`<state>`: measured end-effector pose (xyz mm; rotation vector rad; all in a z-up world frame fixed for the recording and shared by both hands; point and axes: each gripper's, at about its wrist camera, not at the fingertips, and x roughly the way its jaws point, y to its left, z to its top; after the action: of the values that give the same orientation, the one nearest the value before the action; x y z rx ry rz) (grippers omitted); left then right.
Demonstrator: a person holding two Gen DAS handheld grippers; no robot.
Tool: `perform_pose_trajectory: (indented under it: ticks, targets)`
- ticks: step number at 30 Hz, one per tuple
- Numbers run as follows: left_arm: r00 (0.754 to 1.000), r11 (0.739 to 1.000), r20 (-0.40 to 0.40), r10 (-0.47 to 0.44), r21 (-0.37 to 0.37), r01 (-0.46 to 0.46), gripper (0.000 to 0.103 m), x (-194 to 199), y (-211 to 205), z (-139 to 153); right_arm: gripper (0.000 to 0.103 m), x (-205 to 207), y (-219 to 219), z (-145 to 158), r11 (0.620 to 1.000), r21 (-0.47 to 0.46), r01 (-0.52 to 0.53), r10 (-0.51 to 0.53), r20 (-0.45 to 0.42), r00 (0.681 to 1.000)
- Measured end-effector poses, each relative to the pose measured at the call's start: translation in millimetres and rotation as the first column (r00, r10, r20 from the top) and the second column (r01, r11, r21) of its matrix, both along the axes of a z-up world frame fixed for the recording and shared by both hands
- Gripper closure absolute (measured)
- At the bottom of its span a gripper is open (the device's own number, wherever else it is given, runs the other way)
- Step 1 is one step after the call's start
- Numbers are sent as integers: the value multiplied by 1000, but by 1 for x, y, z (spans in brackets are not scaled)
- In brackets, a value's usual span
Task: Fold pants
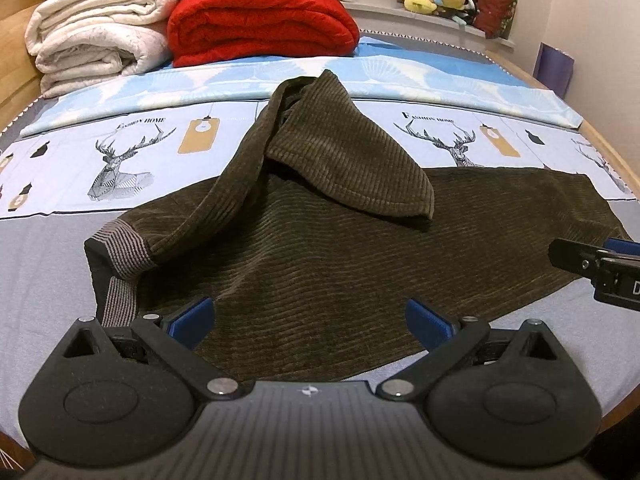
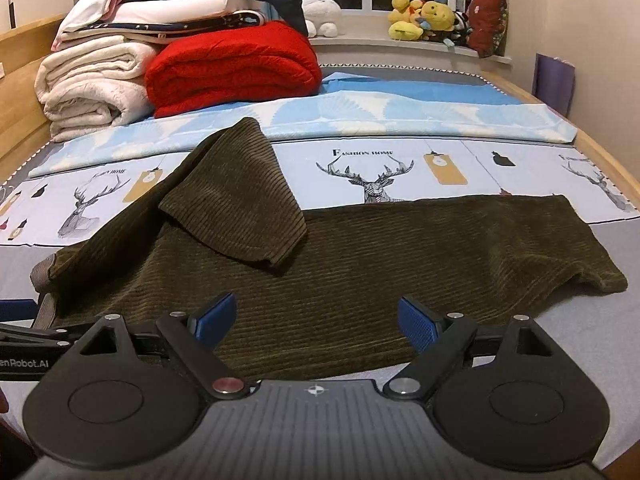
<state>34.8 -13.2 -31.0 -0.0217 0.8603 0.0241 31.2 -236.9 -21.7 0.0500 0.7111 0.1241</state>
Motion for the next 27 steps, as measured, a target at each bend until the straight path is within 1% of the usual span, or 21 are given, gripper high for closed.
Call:
perform_pose_trajectory:
  ticks: [7, 24, 27]
  targets:
    - [1000, 1000, 0, 4, -5, -4, 1, -1, 2, 0, 14, -1, 3, -1, 1000, -10, -20, 20, -5, 1000]
    - [1000, 1000, -1, 2, -6, -2, 1, -1, 2, 1, 14, -3, 5, 1, 1000, -22, -19, 20, 15, 1000]
    - [1000, 1000, -4, 6, -8, -6, 1, -1, 4, 0, 16, -3, 7, 2, 999, -26, -21, 22, 17, 1000]
